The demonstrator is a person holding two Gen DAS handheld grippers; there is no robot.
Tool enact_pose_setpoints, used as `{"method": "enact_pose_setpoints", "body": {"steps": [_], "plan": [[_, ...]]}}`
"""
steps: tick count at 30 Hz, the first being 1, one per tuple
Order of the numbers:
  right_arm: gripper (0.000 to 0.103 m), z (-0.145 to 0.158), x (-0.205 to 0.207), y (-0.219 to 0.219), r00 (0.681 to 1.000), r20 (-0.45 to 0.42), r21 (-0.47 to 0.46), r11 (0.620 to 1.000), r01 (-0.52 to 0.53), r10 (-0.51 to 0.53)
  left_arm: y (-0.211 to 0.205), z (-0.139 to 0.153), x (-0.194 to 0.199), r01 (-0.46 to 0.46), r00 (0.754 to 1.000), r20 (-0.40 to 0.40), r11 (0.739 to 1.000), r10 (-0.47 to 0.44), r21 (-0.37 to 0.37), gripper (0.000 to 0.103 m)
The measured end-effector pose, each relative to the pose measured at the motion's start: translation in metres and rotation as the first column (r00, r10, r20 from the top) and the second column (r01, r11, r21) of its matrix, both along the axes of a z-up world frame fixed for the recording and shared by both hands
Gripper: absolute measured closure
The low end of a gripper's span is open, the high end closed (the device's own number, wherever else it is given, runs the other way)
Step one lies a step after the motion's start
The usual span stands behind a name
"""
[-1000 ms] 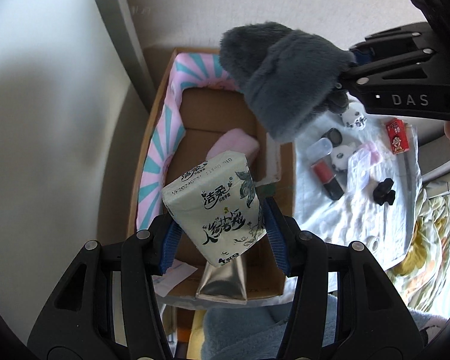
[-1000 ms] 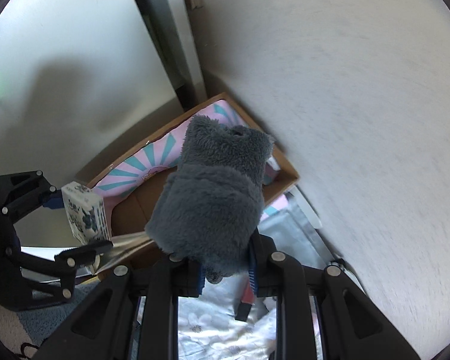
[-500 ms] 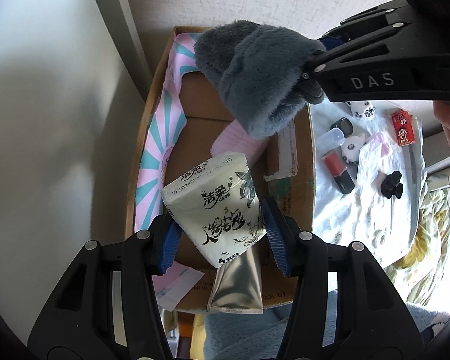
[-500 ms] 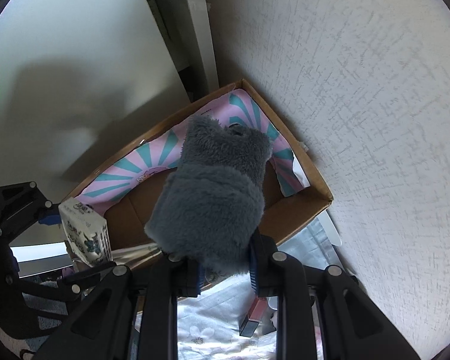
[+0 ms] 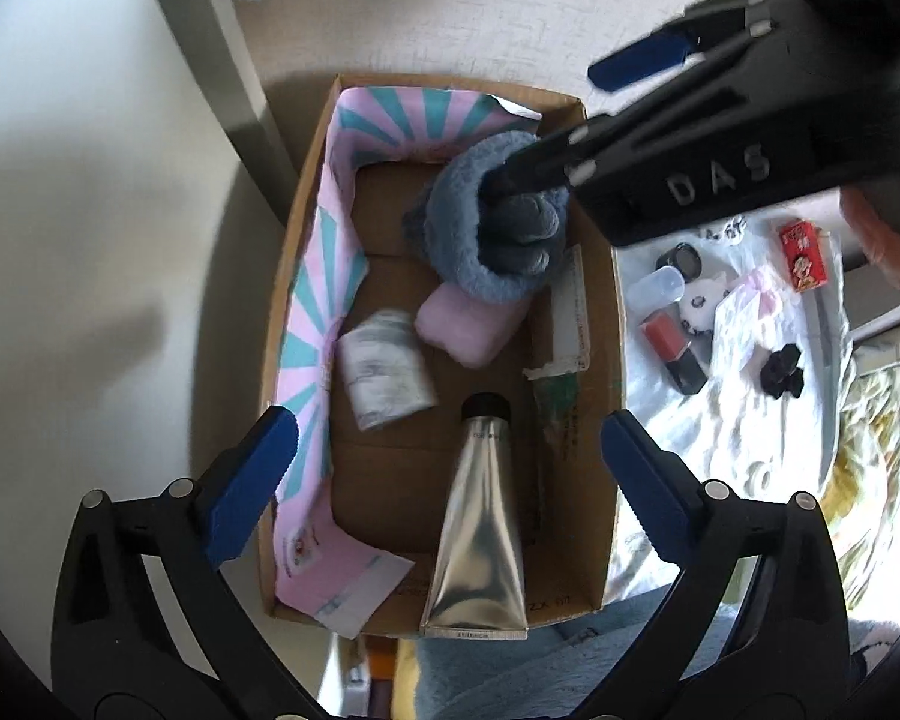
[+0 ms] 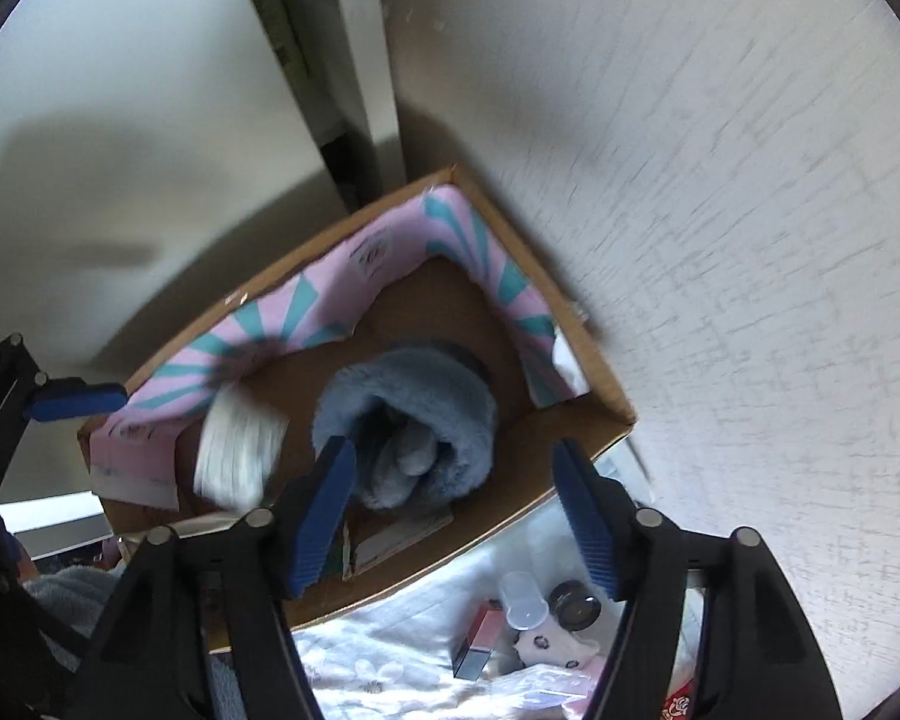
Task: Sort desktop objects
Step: 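Carry the tissue pack and grey glove into the cardboard box and release both, then withdraw both tools from the box back over the table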
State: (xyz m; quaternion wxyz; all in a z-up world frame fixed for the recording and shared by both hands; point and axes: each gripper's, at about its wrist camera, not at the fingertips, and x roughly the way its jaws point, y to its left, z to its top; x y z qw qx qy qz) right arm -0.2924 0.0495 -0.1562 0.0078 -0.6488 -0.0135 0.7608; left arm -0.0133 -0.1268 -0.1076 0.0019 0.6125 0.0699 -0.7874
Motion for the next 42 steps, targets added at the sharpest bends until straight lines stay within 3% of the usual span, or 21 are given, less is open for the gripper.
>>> {"method": "enact_pose_setpoints", "body": {"steps": [9, 16, 28, 42], "plan": [[0.032, 0.020, 0.012, 0.015, 0.998, -0.042, 0.043, 0.998, 0.051, -0.049, 0.005, 0.007, 0.002, 0.020, 1.000, 0.002, 1.000, -0.020, -0.016, 0.002], [0.032, 0.031, 0.031, 0.030, 0.992, -0.059, 0.023, 0.993, 0.112, -0.110, 0.006, 0.026, 0.004, 0.018, 0.999, -0.033, 0.999, -0.019, -0.029, 0.002], [0.032, 0.052, 0.101, 0.055, 0.971, -0.084, 0.013, 0.974, 0.224, -0.223, 0.032, 0.059, 0.000, 0.063, 0.993, -0.101, 0.998, -0.064, -0.009, 0.002], [0.032, 0.056, 0.197, 0.091, 0.917, -0.099, 0.007, 0.921, 0.389, -0.387, 0.086, 0.067, -0.002, 0.148, 0.983, -0.112, 0.989, -0.146, 0.005, 0.002]]}}
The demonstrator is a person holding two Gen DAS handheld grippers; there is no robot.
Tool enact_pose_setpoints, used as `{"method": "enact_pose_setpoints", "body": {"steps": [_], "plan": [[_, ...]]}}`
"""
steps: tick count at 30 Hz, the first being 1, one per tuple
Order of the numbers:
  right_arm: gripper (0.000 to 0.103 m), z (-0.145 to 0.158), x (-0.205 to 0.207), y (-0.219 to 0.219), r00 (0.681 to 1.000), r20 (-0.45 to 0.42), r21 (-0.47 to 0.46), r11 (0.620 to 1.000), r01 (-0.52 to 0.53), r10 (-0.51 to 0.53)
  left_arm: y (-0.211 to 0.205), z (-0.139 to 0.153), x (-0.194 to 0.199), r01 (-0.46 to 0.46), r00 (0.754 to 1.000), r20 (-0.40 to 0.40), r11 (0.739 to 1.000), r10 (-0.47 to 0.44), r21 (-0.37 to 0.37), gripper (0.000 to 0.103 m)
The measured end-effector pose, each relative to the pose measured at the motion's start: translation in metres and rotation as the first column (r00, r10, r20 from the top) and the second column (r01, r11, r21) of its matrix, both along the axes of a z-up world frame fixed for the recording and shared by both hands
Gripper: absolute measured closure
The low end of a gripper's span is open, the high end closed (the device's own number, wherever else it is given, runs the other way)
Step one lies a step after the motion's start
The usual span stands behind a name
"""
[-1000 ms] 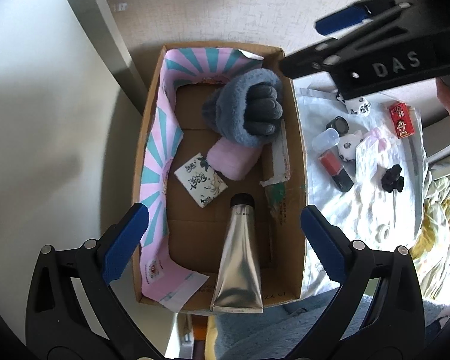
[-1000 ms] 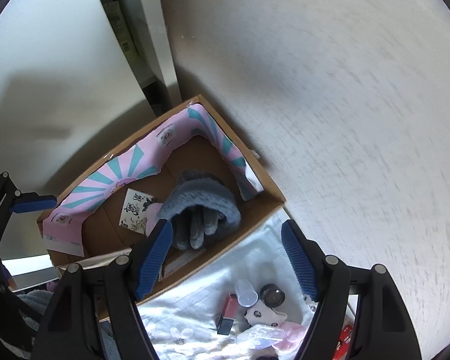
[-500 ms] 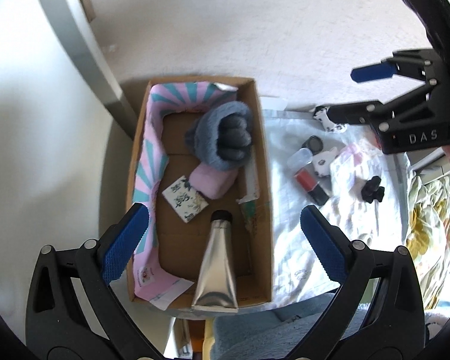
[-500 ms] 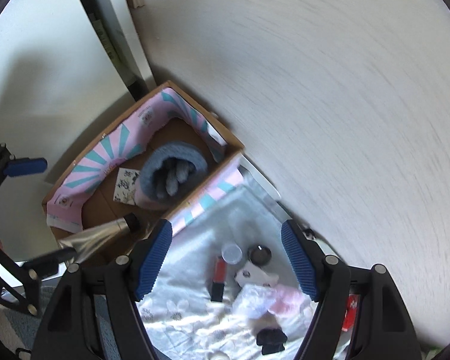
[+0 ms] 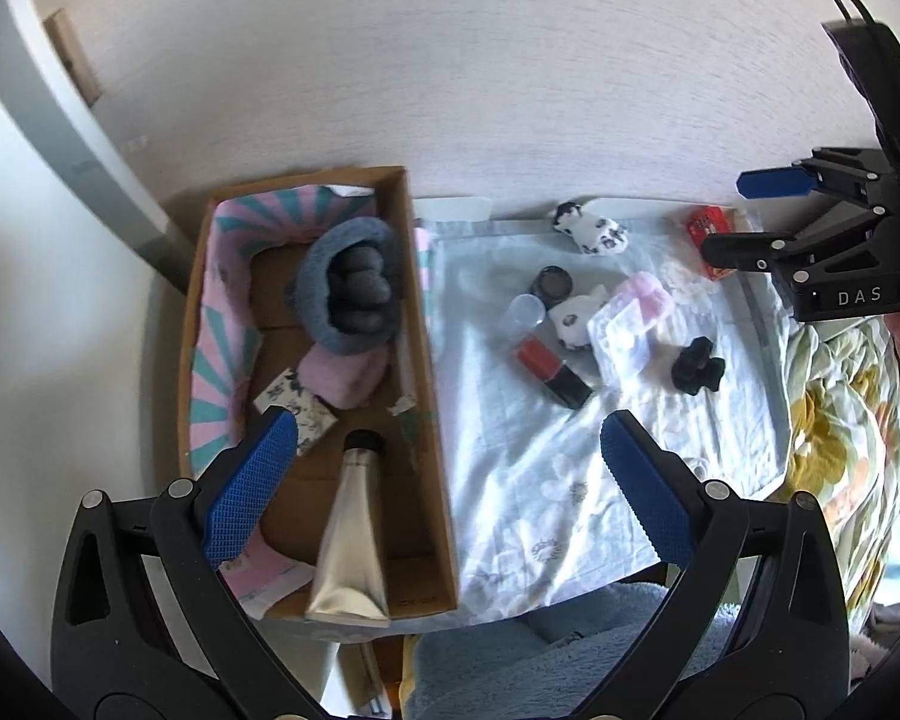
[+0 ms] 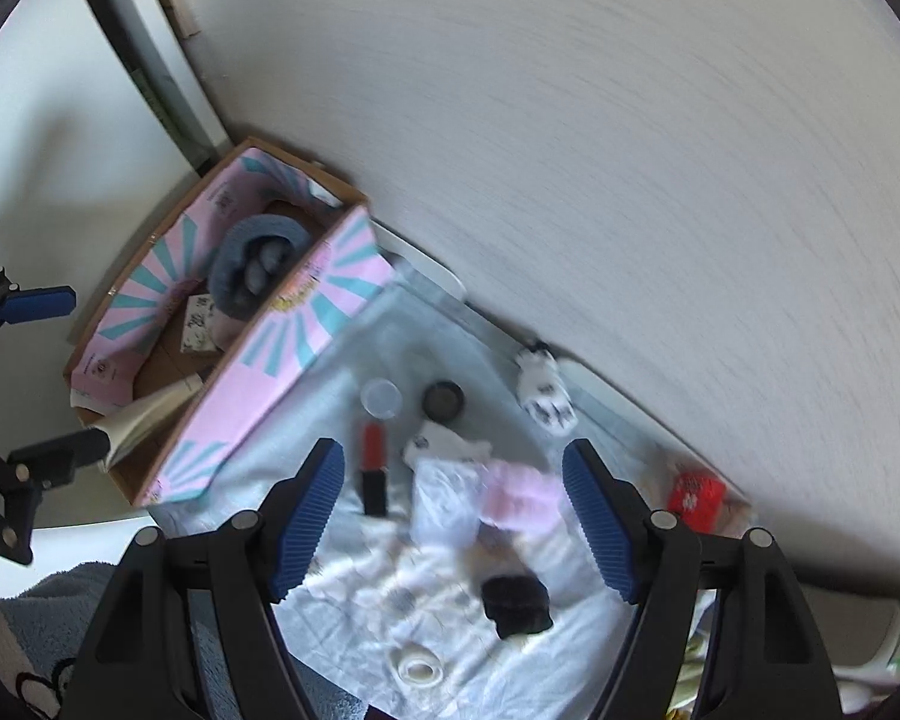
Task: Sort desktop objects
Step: 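Withdraw both tools from the box back over the table, then grasp the clear plastic box with the left tool while the right tool grasps the red juice carton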
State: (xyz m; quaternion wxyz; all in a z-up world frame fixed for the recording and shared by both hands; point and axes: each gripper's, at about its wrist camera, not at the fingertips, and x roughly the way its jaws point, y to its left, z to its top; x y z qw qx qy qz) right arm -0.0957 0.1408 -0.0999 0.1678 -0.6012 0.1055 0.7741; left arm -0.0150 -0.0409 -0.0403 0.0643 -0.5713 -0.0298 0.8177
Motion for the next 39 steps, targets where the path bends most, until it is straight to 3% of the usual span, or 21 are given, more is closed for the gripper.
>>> {"method": "enact_pose_setpoints", "body": {"steps": [13, 22, 30, 39], "plan": [[0.032, 0.005, 0.083, 0.032, 0.990, -0.004, 0.014, 0.990, 0.143, -0.143, 0.040, 0.002, -0.004, 0.045, 0.999, -0.005, 0.999, -0.045, -0.004, 0.002], [0.032, -0.013, 0.139, 0.052, 0.976, 0.016, -0.001, 0.976, 0.216, -0.216, 0.078, -0.017, -0.008, 0.061, 0.998, 0.017, 0.998, -0.061, 0.026, 0.002], [0.032, -0.048, 0.183, 0.080, 0.960, 0.020, -0.040, 0.959, 0.279, -0.279, 0.123, -0.068, -0.014, 0.018, 0.997, 0.067, 0.996, -0.024, 0.083, 0.002], [0.032, -0.082, 0.195, 0.113, 0.958, -0.023, -0.058, 0.957, 0.286, -0.287, 0.172, -0.126, -0.036, -0.128, 0.989, 0.084, 0.991, 0.125, 0.038, 0.002]]}}
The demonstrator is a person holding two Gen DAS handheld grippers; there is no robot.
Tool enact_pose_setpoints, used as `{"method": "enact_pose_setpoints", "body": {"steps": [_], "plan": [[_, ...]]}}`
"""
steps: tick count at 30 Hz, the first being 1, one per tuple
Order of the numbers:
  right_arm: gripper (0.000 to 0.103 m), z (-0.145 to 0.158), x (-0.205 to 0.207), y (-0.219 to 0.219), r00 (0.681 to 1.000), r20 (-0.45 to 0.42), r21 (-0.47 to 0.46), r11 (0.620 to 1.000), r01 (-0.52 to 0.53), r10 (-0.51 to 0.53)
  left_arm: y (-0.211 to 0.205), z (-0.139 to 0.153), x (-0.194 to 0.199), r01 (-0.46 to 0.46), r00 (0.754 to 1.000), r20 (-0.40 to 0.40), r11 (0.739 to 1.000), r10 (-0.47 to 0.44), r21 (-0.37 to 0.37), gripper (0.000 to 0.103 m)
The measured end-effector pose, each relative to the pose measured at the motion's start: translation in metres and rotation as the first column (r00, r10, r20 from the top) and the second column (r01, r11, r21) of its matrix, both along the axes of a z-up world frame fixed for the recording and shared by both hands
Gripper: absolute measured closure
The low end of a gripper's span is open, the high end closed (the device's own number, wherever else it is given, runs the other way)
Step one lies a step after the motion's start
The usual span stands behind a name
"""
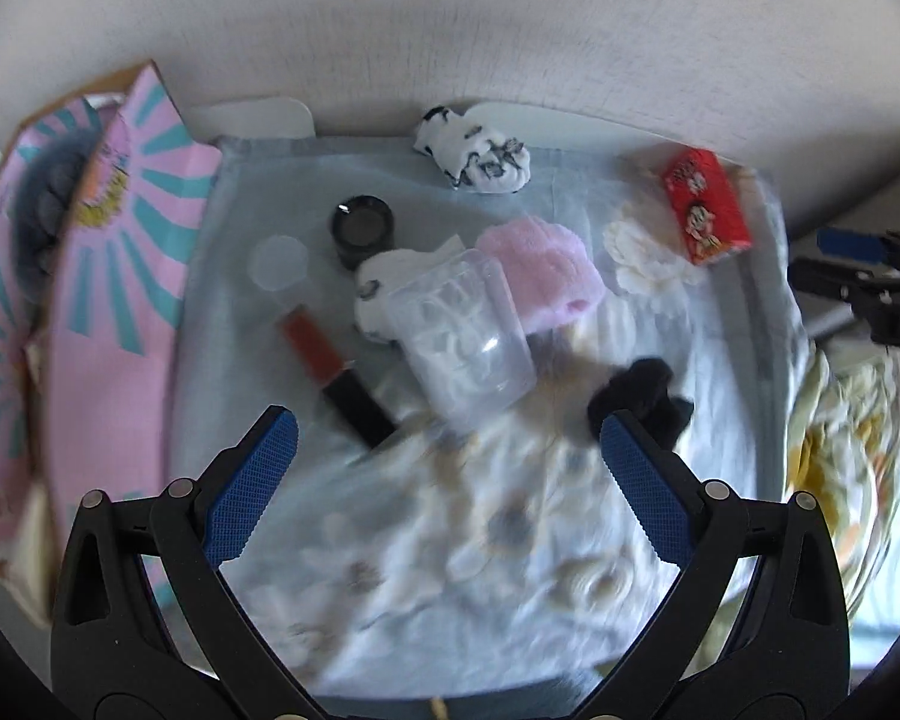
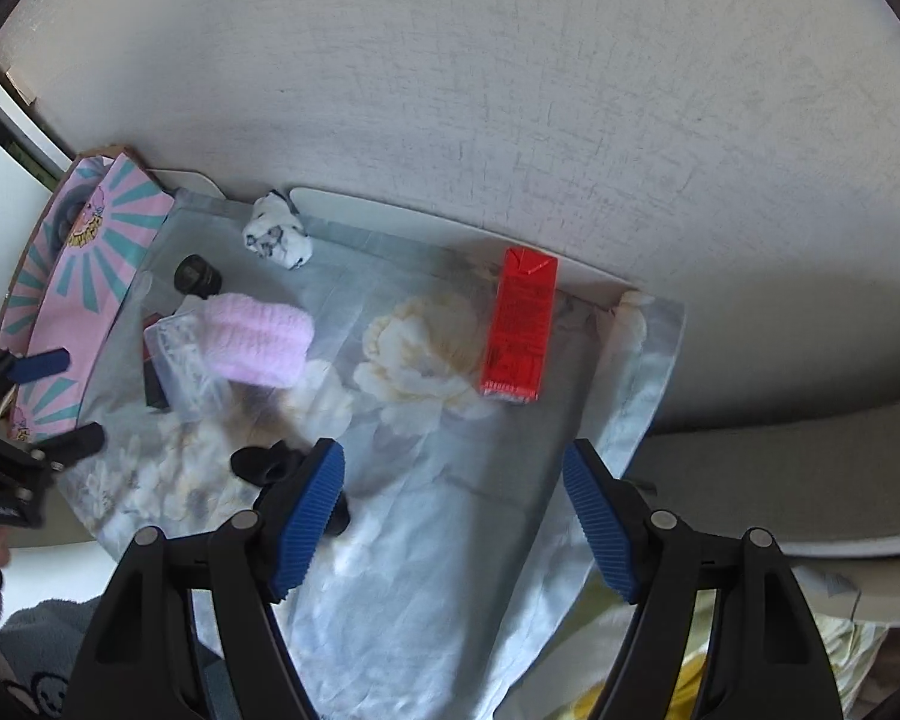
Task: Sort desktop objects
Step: 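Grasp the clear plastic box with the left tool while the right tool grasps the red juice carton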
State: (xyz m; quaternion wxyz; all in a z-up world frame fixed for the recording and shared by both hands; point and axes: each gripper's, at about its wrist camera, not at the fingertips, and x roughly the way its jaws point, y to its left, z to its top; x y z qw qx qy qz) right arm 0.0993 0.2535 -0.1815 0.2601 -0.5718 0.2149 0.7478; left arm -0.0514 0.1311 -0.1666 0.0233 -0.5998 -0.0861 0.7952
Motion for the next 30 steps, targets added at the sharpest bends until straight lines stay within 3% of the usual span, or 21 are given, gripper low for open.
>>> {"method": "enact_pose_setpoints", "body": {"steps": [12, 21, 24, 26, 27, 29, 30], "plan": [[0.032, -0.054, -0.017, 0.040, 1.000, -0.004, -0.038, 0.999, -0.006, 0.006, 0.016, -0.044, -0.020, -0.113, 0.993, 0.008, 0.990, 0.114, -0.088, 0.002], [0.032, -0.082, -0.025, 0.054, 1.000, 0.015, -0.070, 0.997, 0.007, -0.006, 0.012, -0.053, -0.028, -0.167, 0.986, -0.018, 0.979, 0.166, -0.116, 0.010], [0.045, -0.088, -0.026, 0.061, 1.000, 0.007, -0.101, 0.994, 0.028, -0.027, 0.014, -0.052, -0.031, -0.164, 0.986, -0.032, 0.977, 0.161, -0.134, 0.017], [0.051, -0.092, -0.027, 0.064, 0.999, 0.017, -0.109, 0.993, 0.042, -0.041, 0.014, -0.050, -0.030, -0.159, 0.987, -0.042, 0.981, 0.155, -0.109, 0.039], [0.059, -0.094, -0.027, 0.065, 0.999, 0.022, -0.111, 0.993, 0.049, -0.046, 0.013, -0.050, -0.030, -0.160, 0.987, -0.040, 0.982, 0.157, -0.099, 0.043], [0.070, -0.098, -0.027, 0.067, 0.998, 0.029, -0.120, 0.991, 0.062, -0.059, 0.013, -0.050, -0.030, -0.160, 0.987, -0.039, 0.982, 0.157, -0.098, 0.044], [0.071, -0.098, -0.027, 0.068, 0.998, 0.026, -0.124, 0.990, 0.068, -0.065, 0.013, -0.049, -0.029, -0.158, 0.987, -0.041, 0.983, 0.155, -0.096, 0.044]]}}
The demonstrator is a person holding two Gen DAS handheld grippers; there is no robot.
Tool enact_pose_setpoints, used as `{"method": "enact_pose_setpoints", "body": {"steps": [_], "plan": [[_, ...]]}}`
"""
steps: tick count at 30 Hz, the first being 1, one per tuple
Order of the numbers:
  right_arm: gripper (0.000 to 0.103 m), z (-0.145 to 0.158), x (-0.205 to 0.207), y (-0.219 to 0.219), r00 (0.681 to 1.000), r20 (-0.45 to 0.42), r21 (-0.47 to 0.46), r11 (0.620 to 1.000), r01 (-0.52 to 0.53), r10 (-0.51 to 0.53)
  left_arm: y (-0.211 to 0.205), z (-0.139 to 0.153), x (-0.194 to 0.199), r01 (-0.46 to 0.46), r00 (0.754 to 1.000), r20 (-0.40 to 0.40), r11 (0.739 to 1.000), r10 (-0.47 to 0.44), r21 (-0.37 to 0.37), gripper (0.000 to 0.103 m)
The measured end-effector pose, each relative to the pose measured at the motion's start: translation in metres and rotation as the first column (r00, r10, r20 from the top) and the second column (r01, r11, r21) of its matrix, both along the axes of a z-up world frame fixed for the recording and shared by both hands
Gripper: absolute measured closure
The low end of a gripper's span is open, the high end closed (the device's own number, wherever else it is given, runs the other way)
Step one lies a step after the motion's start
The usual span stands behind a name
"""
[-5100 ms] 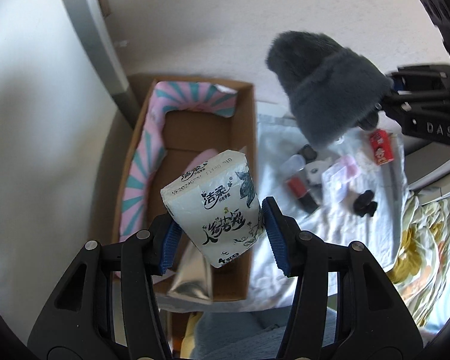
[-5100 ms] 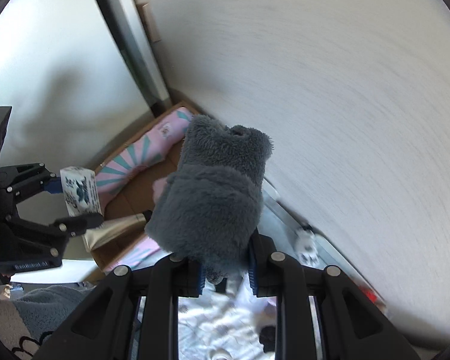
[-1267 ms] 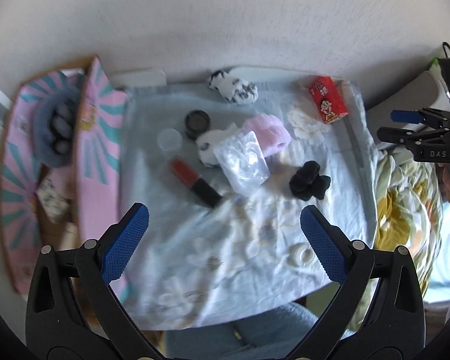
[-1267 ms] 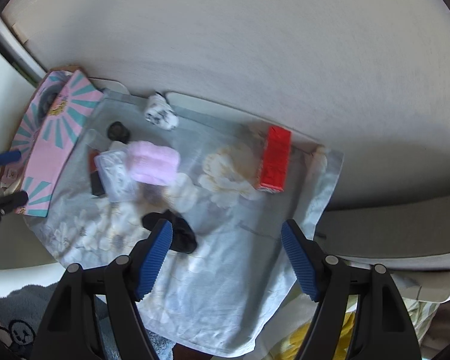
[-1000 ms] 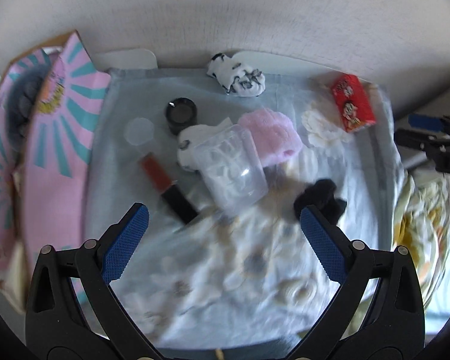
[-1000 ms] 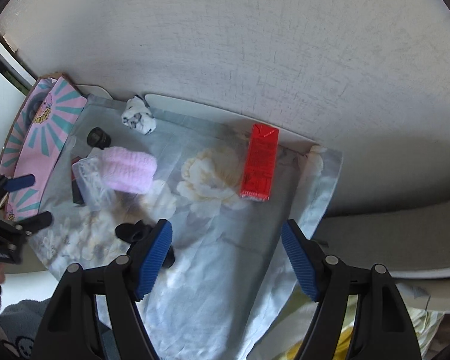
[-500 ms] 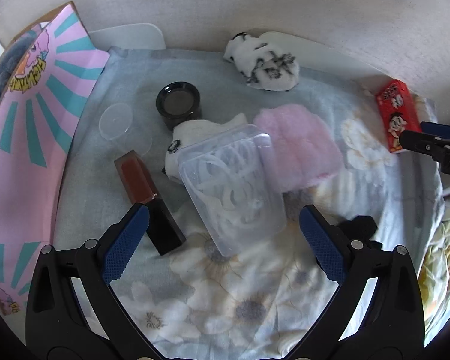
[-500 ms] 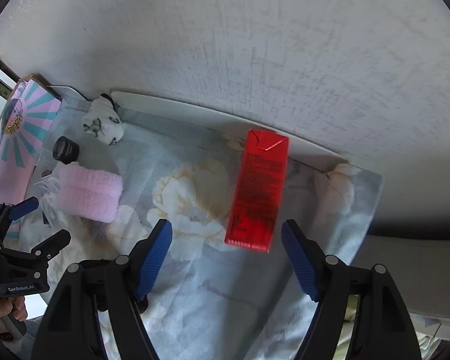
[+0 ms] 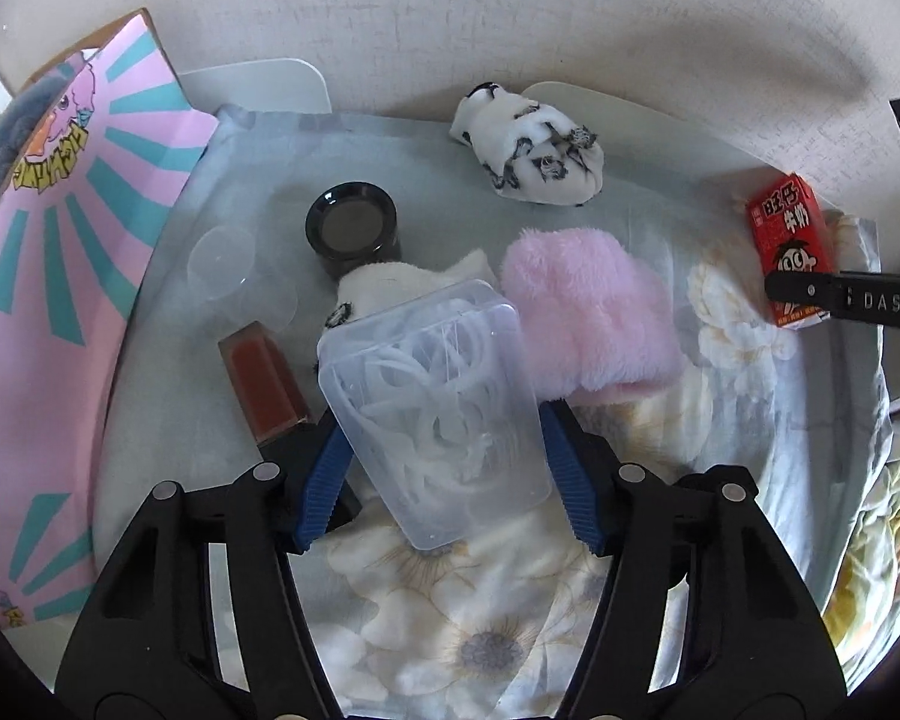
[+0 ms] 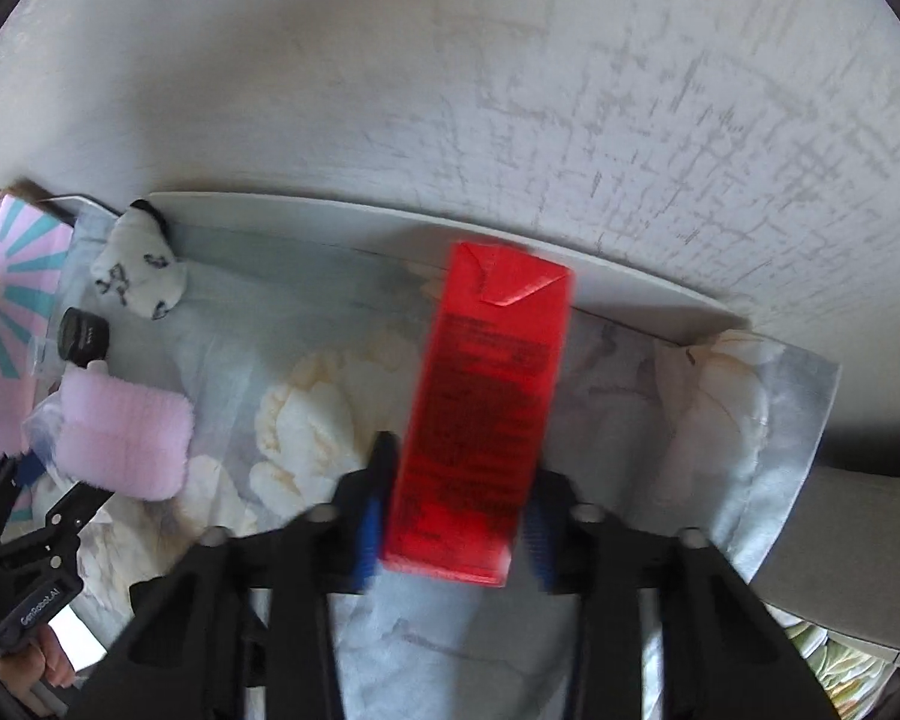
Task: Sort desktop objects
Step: 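Grasp the clear plastic box with the left tool while the right tool grasps the red juice carton, then carry the clear plastic box and red carton over the cardboard box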
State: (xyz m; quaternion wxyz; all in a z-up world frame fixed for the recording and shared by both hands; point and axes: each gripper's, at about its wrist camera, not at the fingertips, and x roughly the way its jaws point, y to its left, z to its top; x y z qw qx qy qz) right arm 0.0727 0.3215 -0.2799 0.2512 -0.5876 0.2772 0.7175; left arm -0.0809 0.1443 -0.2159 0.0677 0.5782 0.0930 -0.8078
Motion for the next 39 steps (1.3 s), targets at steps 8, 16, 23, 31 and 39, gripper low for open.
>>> {"method": "enact_pose_setpoints", "body": {"steps": [8, 16, 23, 31, 39], "plan": [[0.071, 0.003, 0.007, 0.000, 1.000, -0.012, 0.001, 1.000, 0.027, -0.027, -0.010, 0.012, 0.004, 0.011, 1.000, -0.014, 0.999, -0.011, 0.038, 0.047], [0.072, 0.017, 0.022, -0.007, 0.999, -0.022, -0.005, 0.999, 0.035, -0.035, -0.021, 0.042, 0.006, 0.043, 0.999, -0.018, 0.997, -0.042, 0.068, 0.047], [0.072, 0.042, 0.036, -0.020, 0.999, -0.010, 0.011, 0.999, 0.031, -0.031, -0.033, 0.075, 0.016, 0.084, 0.996, -0.026, 0.995, -0.083, 0.051, 0.047], [0.072, 0.086, 0.030, -0.031, 1.000, -0.010, 0.023, 1.000, -0.013, 0.013, -0.058, 0.113, 0.023, 0.146, 0.988, -0.048, 0.988, -0.144, 0.052, 0.047], [0.072, 0.137, -0.038, -0.076, 0.993, -0.026, 0.053, 0.992, -0.115, 0.117, -0.094, 0.154, 0.032, 0.204, 0.977, -0.080, 0.978, -0.200, 0.052, 0.047]]}}
